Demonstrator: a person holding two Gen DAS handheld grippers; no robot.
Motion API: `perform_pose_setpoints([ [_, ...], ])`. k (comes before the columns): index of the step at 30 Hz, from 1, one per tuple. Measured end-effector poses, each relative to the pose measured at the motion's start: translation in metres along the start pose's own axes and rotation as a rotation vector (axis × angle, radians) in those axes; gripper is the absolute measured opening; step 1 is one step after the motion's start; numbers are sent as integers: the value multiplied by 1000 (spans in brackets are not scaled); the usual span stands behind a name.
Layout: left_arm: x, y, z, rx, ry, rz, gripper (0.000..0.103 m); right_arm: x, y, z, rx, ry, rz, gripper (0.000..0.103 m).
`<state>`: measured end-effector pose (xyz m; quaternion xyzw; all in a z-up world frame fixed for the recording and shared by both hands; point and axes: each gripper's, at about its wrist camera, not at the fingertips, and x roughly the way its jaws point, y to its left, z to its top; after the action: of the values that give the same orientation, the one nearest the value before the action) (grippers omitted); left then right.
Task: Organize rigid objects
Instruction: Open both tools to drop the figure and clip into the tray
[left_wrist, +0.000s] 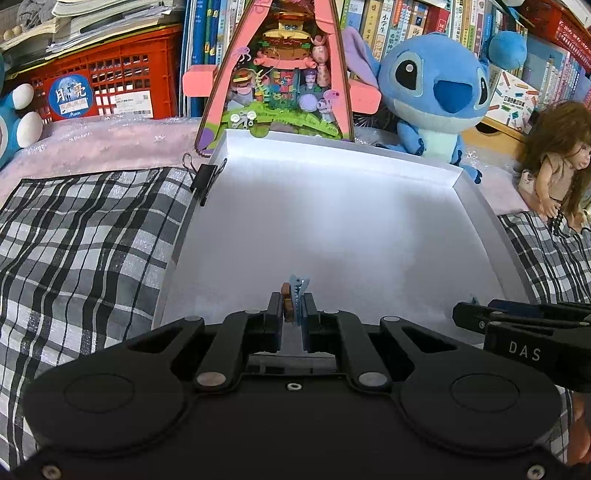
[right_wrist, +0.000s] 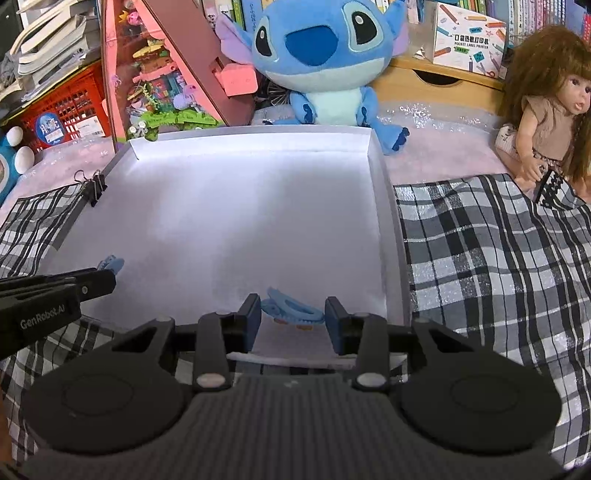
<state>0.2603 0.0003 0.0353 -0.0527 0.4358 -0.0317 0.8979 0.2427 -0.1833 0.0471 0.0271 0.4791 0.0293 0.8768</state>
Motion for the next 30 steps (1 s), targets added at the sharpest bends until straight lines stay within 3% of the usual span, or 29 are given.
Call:
perform_pose_setpoints([
  [21, 5, 1, -4, 13, 0, 2, 11, 4, 3, -3, -29, 2, -13, 48],
  [22, 3, 0, -5, 22, -3, 1, 13, 4, 3, -3, -28, 1, -12, 50],
  [23, 2, -2, -5, 33, -9, 4, 14, 4, 3, -3, -27, -1, -14, 58],
  [25, -4, -6, -7, 65, -22, 16, 15, 3, 2, -4, -28, -8, -7, 60],
  [26, -7, -8, -8, 82, -28, 18, 17, 2, 2, -4, -27, -12, -4, 63],
  [28, -13, -10, -10, 92, -37, 19, 34, -1, 1, -5, -26, -22, 1, 69],
  [30, -19, -10, -10, 87, -48, 20, 42, -5, 1, -6, -30, -34, 7, 73],
])
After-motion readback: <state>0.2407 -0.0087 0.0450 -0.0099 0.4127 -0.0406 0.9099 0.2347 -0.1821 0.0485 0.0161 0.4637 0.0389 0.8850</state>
